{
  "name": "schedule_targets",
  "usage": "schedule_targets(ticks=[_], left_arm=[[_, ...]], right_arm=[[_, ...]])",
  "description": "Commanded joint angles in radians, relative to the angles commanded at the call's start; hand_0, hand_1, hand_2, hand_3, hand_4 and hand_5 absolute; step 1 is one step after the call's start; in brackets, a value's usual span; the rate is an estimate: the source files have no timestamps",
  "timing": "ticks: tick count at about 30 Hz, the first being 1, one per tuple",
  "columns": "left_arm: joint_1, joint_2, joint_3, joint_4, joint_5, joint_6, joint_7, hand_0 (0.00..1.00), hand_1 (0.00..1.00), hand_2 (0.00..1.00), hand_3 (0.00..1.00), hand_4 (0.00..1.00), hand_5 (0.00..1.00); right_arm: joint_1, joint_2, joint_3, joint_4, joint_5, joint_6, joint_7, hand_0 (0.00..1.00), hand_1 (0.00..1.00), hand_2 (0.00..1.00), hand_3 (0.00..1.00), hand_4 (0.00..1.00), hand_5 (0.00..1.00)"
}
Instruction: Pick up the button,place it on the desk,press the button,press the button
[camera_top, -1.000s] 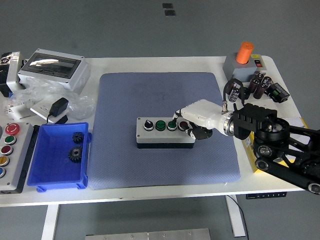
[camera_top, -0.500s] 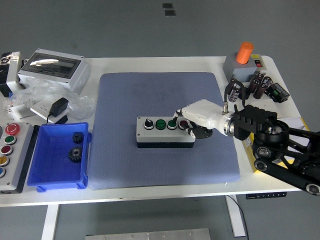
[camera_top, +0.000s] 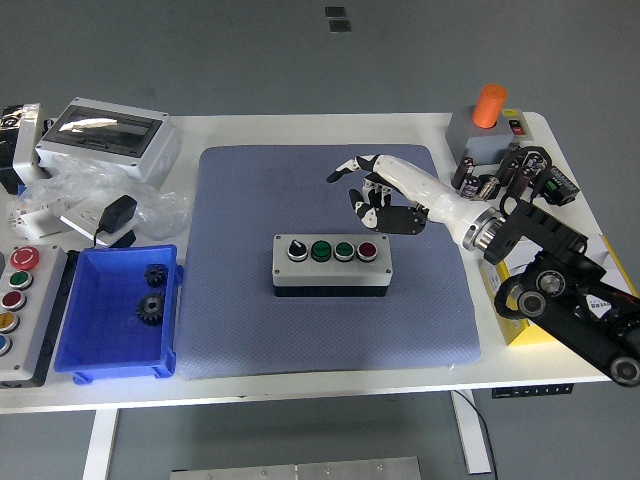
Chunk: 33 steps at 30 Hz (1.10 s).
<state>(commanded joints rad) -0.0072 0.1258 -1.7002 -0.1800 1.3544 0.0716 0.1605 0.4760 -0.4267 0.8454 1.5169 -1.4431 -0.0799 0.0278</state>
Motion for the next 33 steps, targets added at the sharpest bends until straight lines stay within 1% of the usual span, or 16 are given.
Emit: schedule_targets(ticks=[2,3,4,5,8,10,11,14,16,17,22,23,27,29,33], left_arm=[[0.001,0.002,0.002,0.000,-0.003,0.001,0.002,0.628,0.633,0.565,0.674,0.652,0.196],[0.002,0.003,0.002,0.000,-0.003,0.002,0.003,0.628,0.633,0.565,0.674,0.652,0.196],[0.003,0.003,0.003,0.000,-0.004,0.002,0.003,0.628,0.633,0.565,0.674,0.652,0.196],[0.004,0.003,0.003,0.000,-0.004,0.003,0.004,0.628,0.632,0.564,0.673,0.651,0.198],[0.007,0.003,0.004,0.000,-0.005,0.002,0.005,0.628,0.632,0.564,0.673,0.651,0.198],[0.009,0.002,0.009,0.000,-0.008,0.000,0.005,0.628,0.632,0.564,0.673,0.651,0.198],[0.010,0.003,0.011,0.000,-0.010,-0.001,0.004,0.628,0.632,0.564,0.671,0.649,0.199],[0.014,0.006,0.014,0.000,-0.011,-0.005,0.007,0.628,0.632,0.564,0.671,0.649,0.199],[0.018,0.008,0.015,0.000,-0.012,-0.006,0.008,0.628,0.632,0.564,0.671,0.649,0.199],[0.019,0.009,0.015,0.000,-0.013,-0.006,0.009,0.628,0.632,0.563,0.670,0.648,0.201],[0.018,0.010,0.011,0.000,-0.009,-0.008,0.009,0.628,0.632,0.563,0.670,0.648,0.201],[0.018,0.010,0.010,0.000,-0.007,-0.008,0.009,0.628,0.632,0.564,0.668,0.647,0.202],[0.016,0.007,0.008,0.000,-0.006,-0.009,0.007,0.628,0.632,0.564,0.668,0.647,0.202],[0.016,0.004,0.009,0.000,-0.009,-0.009,0.007,0.628,0.632,0.564,0.666,0.641,0.198],[0.017,0.000,0.015,0.000,-0.027,-0.005,0.005,0.628,0.632,0.564,0.666,0.641,0.198]], right_arm=[[-0.049,0.040,0.054,-0.017,0.050,-0.030,0.037,0.197,0.290,0.319,0.714,0.473,0.168],[-0.077,0.061,0.083,-0.026,0.079,-0.039,0.059,0.197,0.290,0.319,0.714,0.473,0.168],[-0.099,0.073,0.106,-0.031,0.104,-0.044,0.075,0.197,0.290,0.319,0.714,0.473,0.168],[-0.125,0.083,0.132,-0.037,0.134,-0.046,0.094,0.548,0.657,0.670,0.712,0.579,0.176],[-0.195,0.102,0.202,-0.051,0.221,-0.033,0.147,0.548,0.657,0.670,0.712,0.579,0.176],[-0.240,0.113,0.246,-0.061,0.288,0.002,0.177,0.548,0.657,0.670,0.712,0.579,0.176],[-0.259,0.117,0.266,-0.065,0.319,0.019,0.186,0.677,0.715,0.747,0.720,0.613,0.216],[-0.312,0.127,0.328,-0.080,0.419,0.084,0.203,0.677,0.715,0.747,0.720,0.613,0.216],[-0.326,0.130,0.353,-0.084,0.475,0.113,0.207,0.677,0.715,0.747,0.720,0.613,0.216],[-0.330,0.132,0.362,-0.086,0.502,0.121,0.208,0.730,0.749,0.782,0.738,0.687,0.326],[-0.337,0.140,0.383,-0.100,0.611,0.133,0.215,0.730,0.749,0.782,0.738,0.687,0.326],[-0.337,0.142,0.384,-0.104,0.625,0.133,0.216,0.742,0.748,0.763,0.738,0.755,0.438],[-0.339,0.148,0.381,-0.117,0.657,0.131,0.219,0.742,0.748,0.763,0.738,0.755,0.438],[-0.337,0.150,0.376,-0.122,0.662,0.131,0.219,0.731,0.739,0.757,0.729,0.747,0.422],[-0.331,0.150,0.362,-0.127,0.665,0.131,0.219,0.731,0.739,0.757,0.729,0.747,0.422]])
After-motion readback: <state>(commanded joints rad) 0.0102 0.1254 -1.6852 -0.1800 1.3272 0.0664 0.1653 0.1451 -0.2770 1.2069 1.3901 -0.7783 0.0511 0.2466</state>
